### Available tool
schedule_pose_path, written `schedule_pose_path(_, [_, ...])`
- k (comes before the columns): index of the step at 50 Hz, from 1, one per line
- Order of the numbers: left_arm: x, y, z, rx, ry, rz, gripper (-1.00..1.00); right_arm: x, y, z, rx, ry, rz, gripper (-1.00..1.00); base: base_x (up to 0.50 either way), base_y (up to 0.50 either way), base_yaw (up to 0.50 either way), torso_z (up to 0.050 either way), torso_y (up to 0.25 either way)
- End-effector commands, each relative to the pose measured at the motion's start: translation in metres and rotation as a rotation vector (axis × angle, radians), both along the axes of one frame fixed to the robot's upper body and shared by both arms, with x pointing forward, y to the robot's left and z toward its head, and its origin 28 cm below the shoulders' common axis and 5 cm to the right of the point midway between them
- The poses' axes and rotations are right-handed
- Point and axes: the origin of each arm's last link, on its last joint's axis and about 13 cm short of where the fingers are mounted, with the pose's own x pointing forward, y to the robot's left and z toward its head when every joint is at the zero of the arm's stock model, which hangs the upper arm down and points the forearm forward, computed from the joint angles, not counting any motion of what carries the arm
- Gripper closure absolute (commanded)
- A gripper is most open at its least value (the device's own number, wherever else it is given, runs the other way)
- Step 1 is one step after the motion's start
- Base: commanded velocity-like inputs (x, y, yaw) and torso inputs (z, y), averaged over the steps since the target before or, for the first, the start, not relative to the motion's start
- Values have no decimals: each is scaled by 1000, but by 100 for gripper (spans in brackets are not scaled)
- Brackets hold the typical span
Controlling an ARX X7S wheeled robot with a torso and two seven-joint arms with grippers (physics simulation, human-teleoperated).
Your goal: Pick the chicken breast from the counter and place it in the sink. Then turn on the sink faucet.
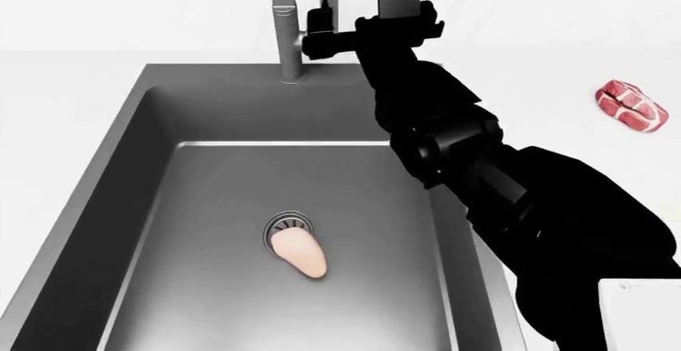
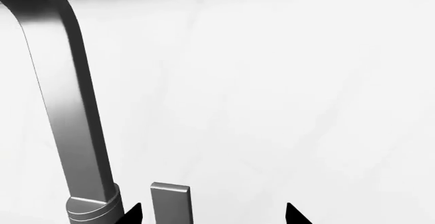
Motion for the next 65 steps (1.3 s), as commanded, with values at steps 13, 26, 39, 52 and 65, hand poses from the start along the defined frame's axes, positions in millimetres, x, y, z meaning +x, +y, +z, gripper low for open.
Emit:
schedule_pose_path(13, [3, 0, -5, -15, 10, -5, -100, 2, -6, -8, 5, 49, -66, -100, 0, 0, 0, 0, 0])
schedule_pose_path(26, [2, 1, -6, -19, 5, -6, -100, 3, -9, -7, 10, 46, -96, -100, 0, 0, 0, 0, 0])
schedule_pose_path(39, [2, 2, -8, -17, 6, -5, -100, -1, 0, -14, -22, 13, 46, -100, 0, 0, 0, 0, 0])
schedule_pose_path(52, [3, 2, -7, -12, 6, -3, -100, 0, -1, -5, -15, 3, 19, -100, 0, 0, 0, 0, 0])
schedule_pose_path(65, [4, 2, -10, -13, 6, -6, -100, 1, -1, 11, 6, -72, 15, -100, 0, 0, 0, 0, -145])
